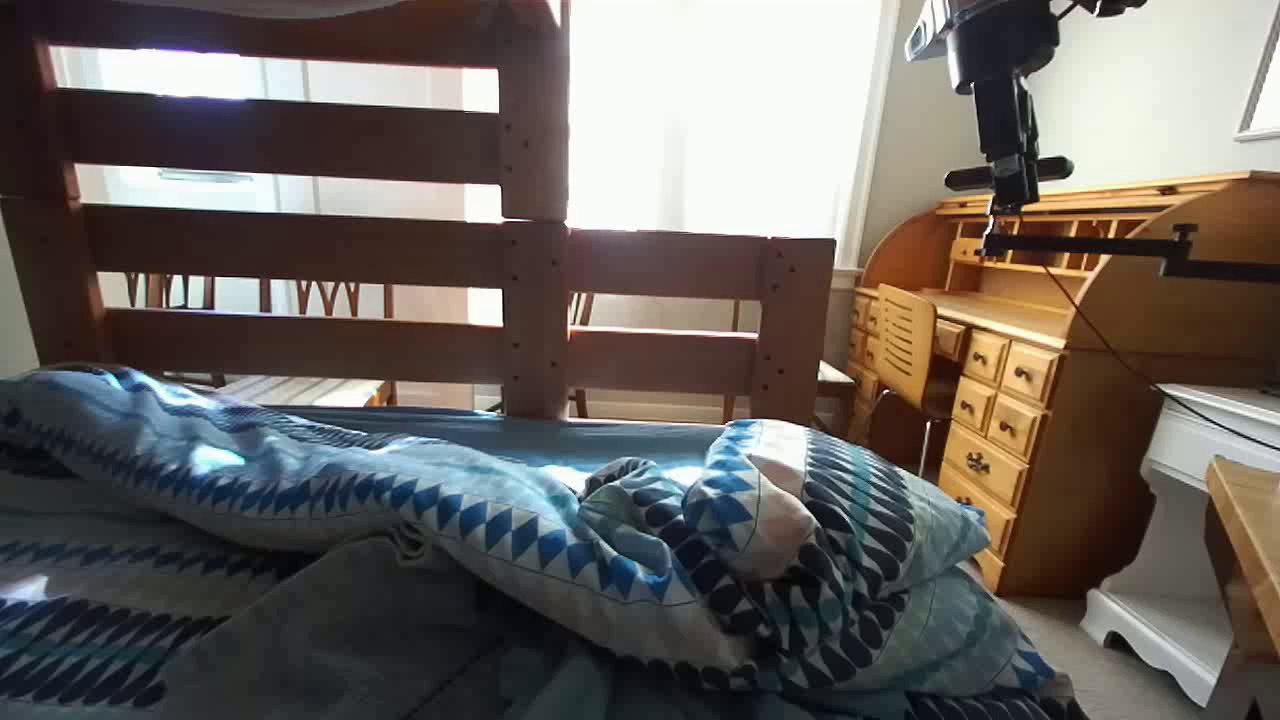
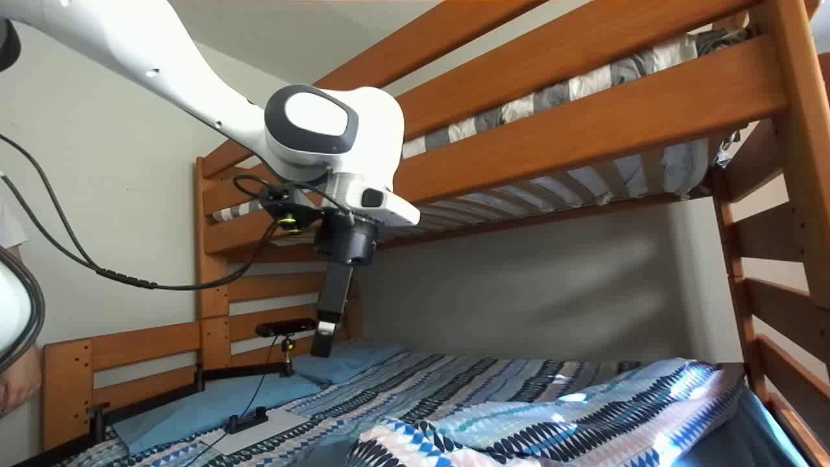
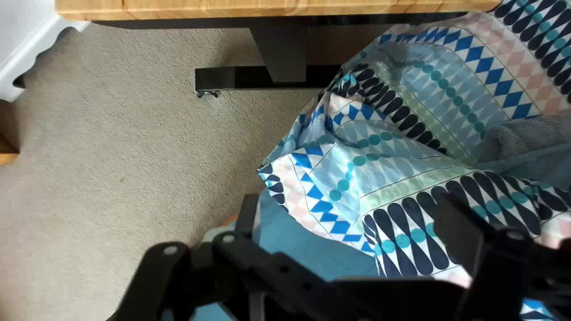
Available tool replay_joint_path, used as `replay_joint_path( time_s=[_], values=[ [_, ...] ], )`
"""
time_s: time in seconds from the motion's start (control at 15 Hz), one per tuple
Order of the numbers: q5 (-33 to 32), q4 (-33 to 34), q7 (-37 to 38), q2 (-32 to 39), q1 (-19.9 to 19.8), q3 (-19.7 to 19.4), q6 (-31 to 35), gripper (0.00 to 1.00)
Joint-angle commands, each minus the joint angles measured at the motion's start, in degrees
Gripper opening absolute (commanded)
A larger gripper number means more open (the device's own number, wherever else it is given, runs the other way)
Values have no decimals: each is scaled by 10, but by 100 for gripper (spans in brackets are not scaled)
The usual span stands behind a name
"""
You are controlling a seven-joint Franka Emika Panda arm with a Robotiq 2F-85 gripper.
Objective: Move the right corner of the blanket to the right
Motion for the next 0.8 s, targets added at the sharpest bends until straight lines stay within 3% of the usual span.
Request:
replay_joint_path(
  time_s=[0.0, 0.27, 0.73],
  values=[
    [-1, 1, 1, 0, 5, -5, -2, 100],
    [1, 9, -22, 19, 8, -7, 30, 100],
    [8, 77, -226, 159, 25, -21, 213, 100]
  ],
)
